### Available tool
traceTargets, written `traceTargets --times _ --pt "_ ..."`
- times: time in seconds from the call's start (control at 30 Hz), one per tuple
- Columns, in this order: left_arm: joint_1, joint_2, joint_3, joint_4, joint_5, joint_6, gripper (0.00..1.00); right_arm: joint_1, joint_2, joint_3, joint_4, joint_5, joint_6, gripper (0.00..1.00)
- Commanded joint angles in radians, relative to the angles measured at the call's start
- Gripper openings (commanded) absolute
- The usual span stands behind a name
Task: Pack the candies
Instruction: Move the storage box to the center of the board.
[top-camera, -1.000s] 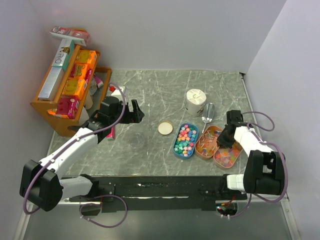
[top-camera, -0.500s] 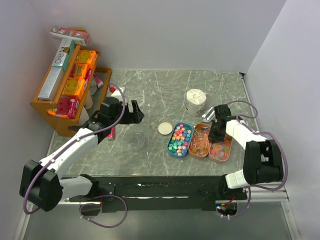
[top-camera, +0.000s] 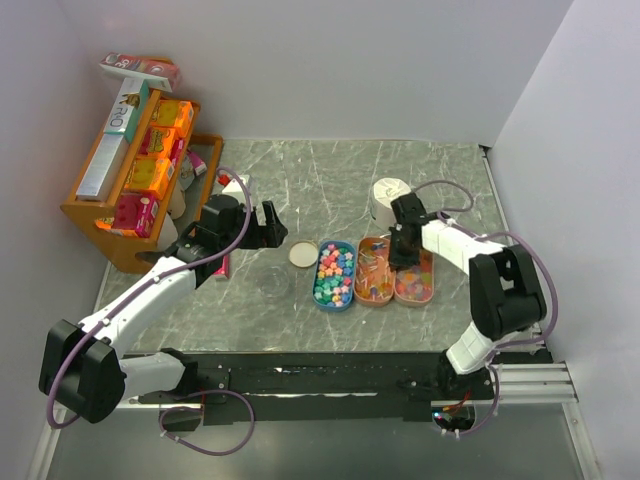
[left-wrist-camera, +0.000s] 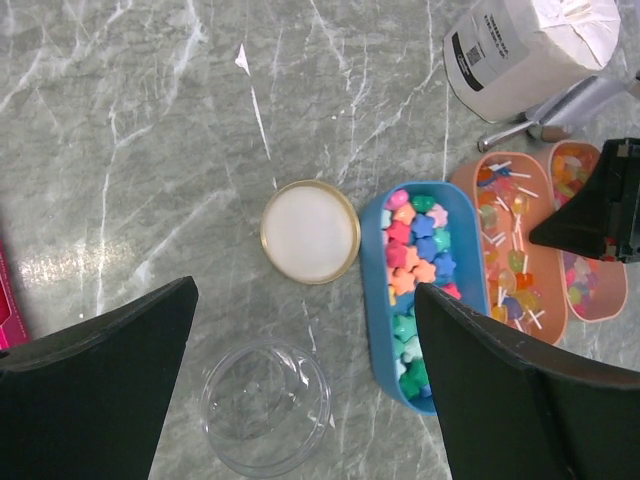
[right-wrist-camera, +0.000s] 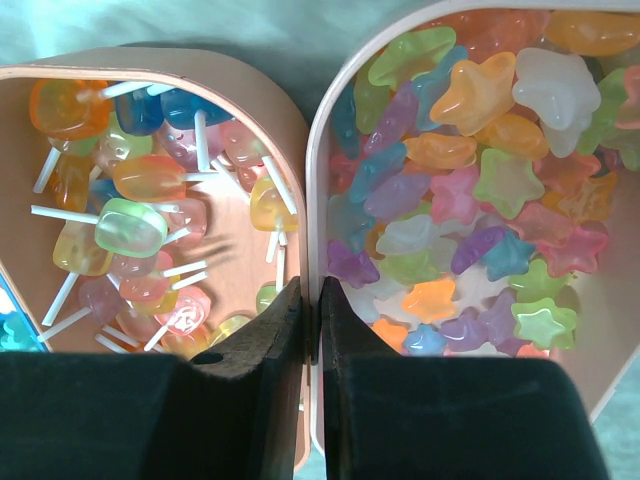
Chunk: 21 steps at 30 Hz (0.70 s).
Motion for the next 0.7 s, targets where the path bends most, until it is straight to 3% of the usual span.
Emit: traceTargets --times 0.0,0.43,0.67 --pt "-0.002 -0.028 0.01 0.006 -0.024 0.0 0.97 0.052 0.101 0.081 0.085 -0.065 0.043 0.0" --pt "-0.003 0.011 0.03 0.008 -0.026 0.006 0.96 0.088 0.172 0.229 0.013 0.0 0.092 0.0" --pt "-0.003 0.022 0.031 0.018 -0.016 0.013 0.96 0.088 0.042 0.187 -0.047 0.1 0.139 0.48"
